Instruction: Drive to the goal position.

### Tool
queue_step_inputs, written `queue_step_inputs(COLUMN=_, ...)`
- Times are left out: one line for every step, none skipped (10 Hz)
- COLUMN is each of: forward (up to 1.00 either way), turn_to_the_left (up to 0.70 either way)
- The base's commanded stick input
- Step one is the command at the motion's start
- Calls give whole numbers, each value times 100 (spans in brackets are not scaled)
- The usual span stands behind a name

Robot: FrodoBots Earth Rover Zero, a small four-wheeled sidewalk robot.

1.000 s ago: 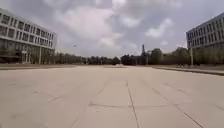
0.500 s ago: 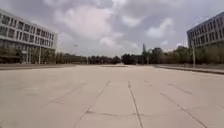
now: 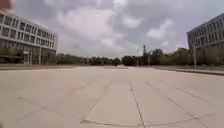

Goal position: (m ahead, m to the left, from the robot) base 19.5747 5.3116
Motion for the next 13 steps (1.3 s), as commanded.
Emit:
queue_step_inputs(forward=50, turn_to_the_left=-2)
queue_step_inputs(forward=50, turn_to_the_left=-2)
queue_step_inputs(forward=50, turn_to_the_left=-2)
queue_step_inputs(forward=50, turn_to_the_left=-2)
queue_step_inputs(forward=50, turn_to_the_left=-2)
queue_step_inputs(forward=50, turn_to_the_left=-2)
queue_step_inputs(forward=50, turn_to_the_left=-2)
queue_step_inputs(forward=50, turn_to_the_left=-2)
queue_step_inputs(forward=50, turn_to_the_left=-2)
queue_step_inputs(forward=50, turn_to_the_left=-2)
queue_step_inputs(forward=50, turn_to_the_left=-2)
queue_step_inputs(forward=50, turn_to_the_left=-2)
queue_step_inputs(forward=50, turn_to_the_left=-2)
